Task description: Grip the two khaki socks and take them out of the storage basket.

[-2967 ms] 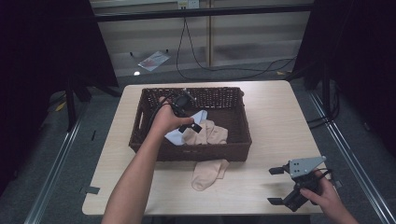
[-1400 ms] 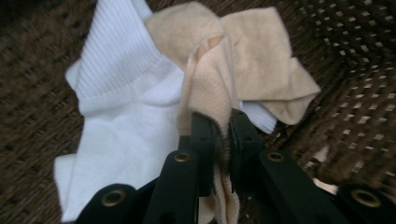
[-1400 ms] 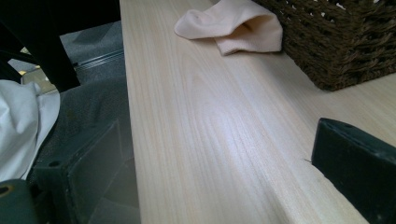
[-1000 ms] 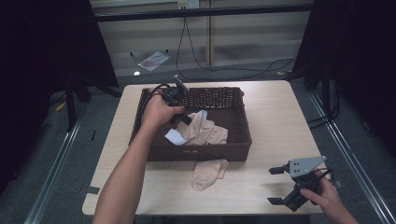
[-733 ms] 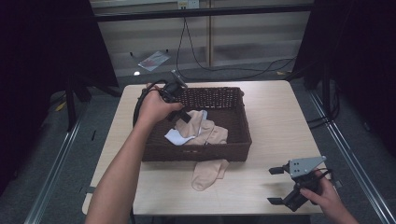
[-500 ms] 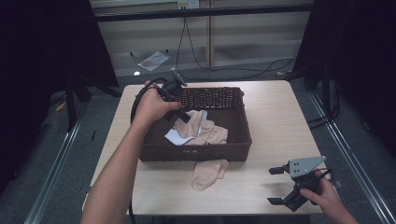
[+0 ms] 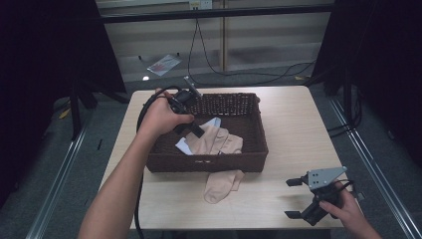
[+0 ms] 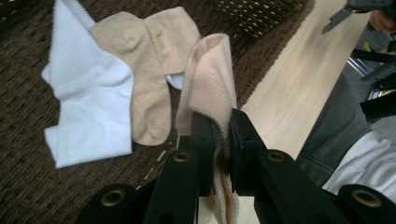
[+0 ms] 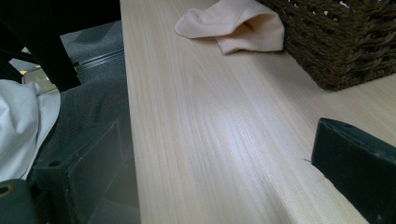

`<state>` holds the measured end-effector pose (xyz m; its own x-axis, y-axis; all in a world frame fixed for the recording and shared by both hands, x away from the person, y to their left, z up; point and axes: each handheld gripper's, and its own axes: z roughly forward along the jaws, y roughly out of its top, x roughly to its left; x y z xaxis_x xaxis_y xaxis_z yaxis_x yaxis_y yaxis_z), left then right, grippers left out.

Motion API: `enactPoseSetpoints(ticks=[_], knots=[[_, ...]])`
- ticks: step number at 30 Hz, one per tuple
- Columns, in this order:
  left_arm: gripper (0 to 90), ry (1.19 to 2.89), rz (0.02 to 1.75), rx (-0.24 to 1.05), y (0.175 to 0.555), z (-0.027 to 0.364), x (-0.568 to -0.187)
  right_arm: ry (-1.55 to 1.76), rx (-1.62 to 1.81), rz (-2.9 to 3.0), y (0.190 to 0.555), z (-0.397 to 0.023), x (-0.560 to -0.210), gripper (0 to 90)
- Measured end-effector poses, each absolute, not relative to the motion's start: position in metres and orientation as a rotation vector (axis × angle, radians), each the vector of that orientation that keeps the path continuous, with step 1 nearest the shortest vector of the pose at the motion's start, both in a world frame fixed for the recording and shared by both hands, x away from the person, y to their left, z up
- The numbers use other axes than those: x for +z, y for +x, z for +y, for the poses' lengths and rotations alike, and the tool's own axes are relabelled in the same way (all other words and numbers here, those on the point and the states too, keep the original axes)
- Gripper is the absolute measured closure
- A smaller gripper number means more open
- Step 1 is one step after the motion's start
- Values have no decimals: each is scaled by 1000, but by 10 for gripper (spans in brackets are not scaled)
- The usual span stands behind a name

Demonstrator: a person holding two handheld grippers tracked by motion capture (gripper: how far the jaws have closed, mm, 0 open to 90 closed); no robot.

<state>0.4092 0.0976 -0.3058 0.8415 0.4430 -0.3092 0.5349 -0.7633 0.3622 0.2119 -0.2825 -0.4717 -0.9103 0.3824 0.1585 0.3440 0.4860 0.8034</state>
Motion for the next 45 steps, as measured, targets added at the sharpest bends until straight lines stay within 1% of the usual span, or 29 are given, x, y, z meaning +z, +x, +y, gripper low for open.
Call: enactPoseSetpoints(ticks=[10, 22, 29, 45], knots=[[824, 2579, 635, -309, 392, 89, -305, 649, 1435, 2678, 212, -282, -472, 12], [820, 2566, 534, -346, 373, 73, -320, 649, 1426, 2682, 213, -281, -473, 12], [817, 2587, 487, -365, 365, 62, -329, 647, 1427, 2681, 212, -281, -473, 12], [809, 2596, 462, -366, 356, 49, -363, 650, 1423, 2677, 212, -282, -473, 12]])
